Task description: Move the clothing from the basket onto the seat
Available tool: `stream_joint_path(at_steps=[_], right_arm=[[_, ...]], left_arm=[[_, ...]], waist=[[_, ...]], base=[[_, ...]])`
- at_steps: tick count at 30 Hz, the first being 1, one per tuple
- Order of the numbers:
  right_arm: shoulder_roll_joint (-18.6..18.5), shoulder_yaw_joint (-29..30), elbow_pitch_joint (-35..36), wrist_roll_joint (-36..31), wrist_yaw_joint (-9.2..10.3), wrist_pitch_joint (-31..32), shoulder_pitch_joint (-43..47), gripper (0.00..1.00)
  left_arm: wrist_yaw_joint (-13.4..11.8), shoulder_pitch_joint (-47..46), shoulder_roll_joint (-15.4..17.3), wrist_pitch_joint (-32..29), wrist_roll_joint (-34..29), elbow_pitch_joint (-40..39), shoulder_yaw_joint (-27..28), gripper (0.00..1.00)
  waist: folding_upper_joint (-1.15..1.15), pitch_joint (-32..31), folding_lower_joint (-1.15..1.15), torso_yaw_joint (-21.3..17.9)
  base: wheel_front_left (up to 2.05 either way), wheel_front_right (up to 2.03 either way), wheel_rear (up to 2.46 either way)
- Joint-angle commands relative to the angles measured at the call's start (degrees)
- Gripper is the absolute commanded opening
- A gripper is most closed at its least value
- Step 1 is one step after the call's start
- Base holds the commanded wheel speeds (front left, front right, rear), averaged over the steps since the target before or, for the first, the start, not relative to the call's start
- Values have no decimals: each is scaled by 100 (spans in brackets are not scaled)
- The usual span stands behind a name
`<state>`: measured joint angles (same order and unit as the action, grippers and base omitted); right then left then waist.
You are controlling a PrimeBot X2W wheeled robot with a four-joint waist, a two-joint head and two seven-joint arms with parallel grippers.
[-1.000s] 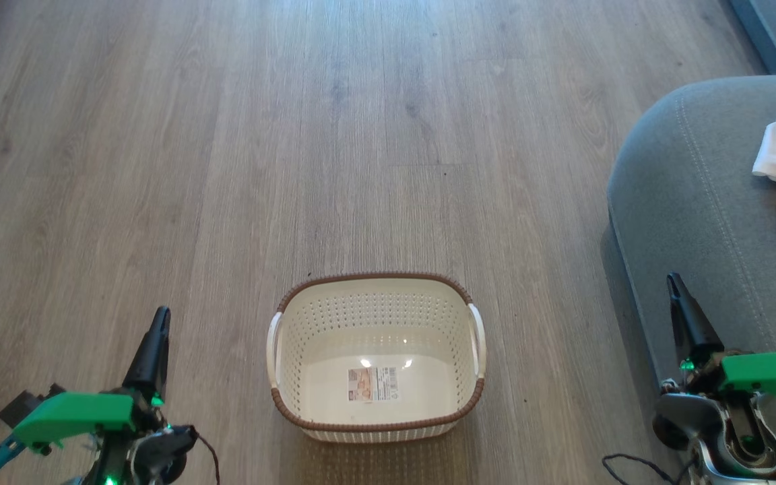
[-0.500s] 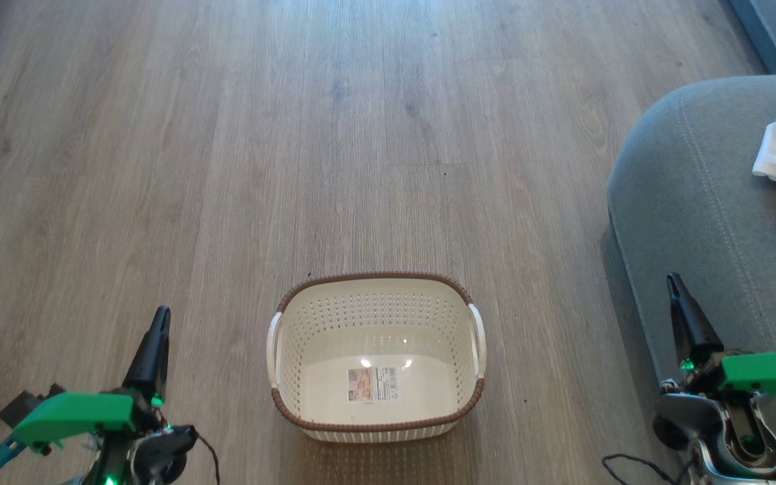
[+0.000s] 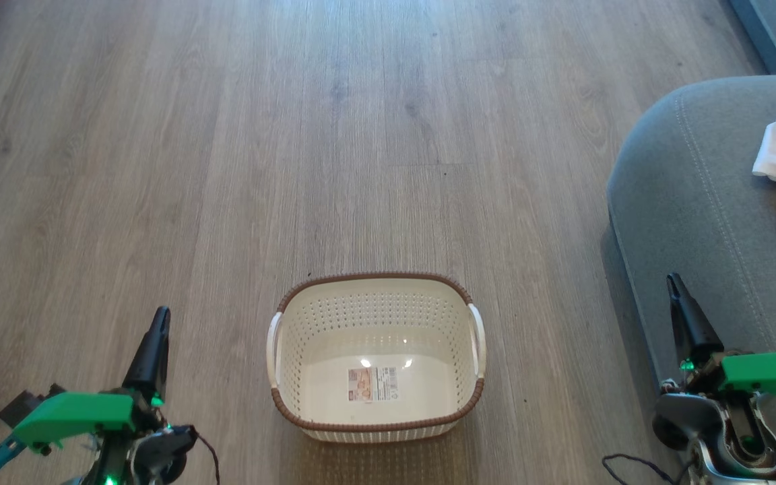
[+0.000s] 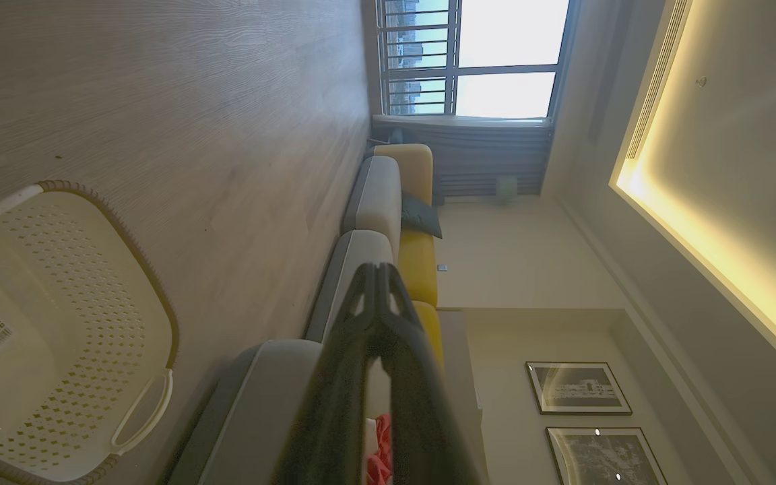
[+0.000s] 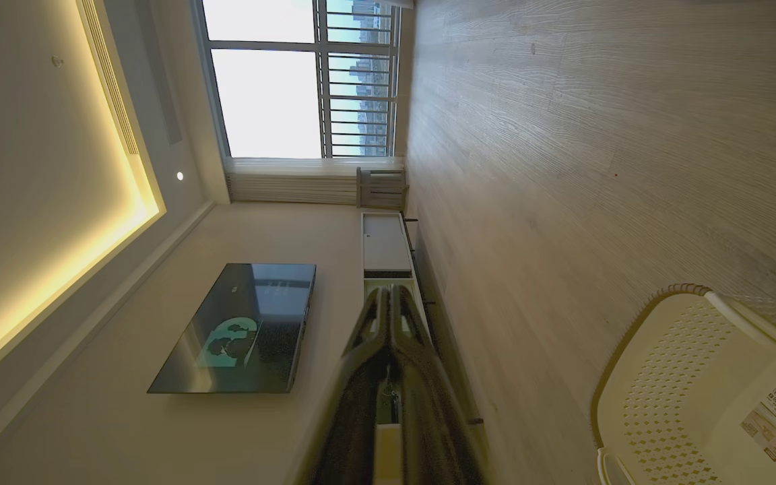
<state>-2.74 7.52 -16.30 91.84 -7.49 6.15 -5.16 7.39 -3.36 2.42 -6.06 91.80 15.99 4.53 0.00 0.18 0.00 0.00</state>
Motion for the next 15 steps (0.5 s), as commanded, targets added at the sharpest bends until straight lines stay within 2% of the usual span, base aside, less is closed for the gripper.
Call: stream_joint_path(at_steps=[1,15], right_arm=[[-14,-100,227,33,0,34,-103,0],[-14,-100,227,33,0,34,-103,0]], left_arm=[[10,-283,45,-43,37,-194,199,0],[10,-283,45,-43,37,-194,199,0]], waist=[[0,0,0,0],[0,0,0,0]], base=[[0,0,0],[0,0,0]])
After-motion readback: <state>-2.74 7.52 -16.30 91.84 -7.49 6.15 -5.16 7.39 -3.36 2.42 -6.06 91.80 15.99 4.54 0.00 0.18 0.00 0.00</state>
